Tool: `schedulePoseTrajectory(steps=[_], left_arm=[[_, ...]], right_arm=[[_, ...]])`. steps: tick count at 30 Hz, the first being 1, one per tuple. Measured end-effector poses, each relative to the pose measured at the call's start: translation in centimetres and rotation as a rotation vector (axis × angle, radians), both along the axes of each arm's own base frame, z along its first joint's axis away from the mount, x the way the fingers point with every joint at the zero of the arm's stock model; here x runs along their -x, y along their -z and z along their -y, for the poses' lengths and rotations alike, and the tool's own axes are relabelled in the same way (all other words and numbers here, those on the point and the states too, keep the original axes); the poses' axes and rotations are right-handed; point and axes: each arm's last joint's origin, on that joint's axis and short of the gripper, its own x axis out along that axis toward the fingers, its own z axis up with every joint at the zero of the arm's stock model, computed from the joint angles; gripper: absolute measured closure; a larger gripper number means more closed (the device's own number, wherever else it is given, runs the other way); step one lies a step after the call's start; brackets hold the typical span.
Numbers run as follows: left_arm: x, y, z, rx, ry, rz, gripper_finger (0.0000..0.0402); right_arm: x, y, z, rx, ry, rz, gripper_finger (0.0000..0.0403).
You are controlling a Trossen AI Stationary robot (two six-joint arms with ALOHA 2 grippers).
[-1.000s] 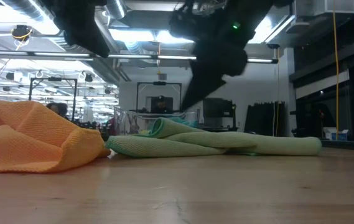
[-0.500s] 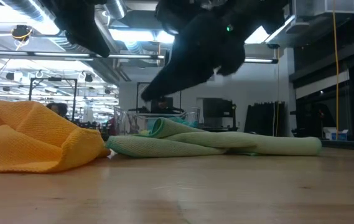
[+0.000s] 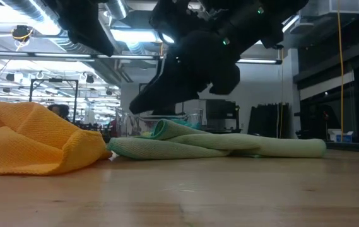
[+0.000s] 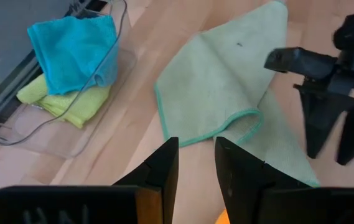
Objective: Fold microfiber towels
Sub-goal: Fold the green towel
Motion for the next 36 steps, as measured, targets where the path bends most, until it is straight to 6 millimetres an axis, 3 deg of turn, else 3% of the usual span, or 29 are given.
schedulePoseTrajectory(steps=[5,16,25,30,36], left_arm=[[0.0,0.0,0.0,-0.006,-0.005,0.001,0.0305],[0.0,0.0,0.0,-0.006,-0.005,0.001,0.0305],[0.0,0.0,0.0,-0.006,-0.005,0.000,0.0305],[0.0,0.0,0.0,-0.006,-0.005,0.000,0.0305],[0.0,0.0,0.0,-0.006,-0.005,-0.001,0.0305]], right_arm=[[-0.1,-0.2,-0.1,-0.032,-0.007,0.021,0.0231],[-0.3,-0.4,0.0,-0.073,0.036,0.040,0.0153],[-0.1,-0.2,-0.4,0.011,-0.070,0.027,0.0150],[0.2,-0.1,-1.3,0.099,-0.042,0.040,0.0150],[0.0,2.4,-1.5,0.143,-0.013,-0.008,0.0150]])
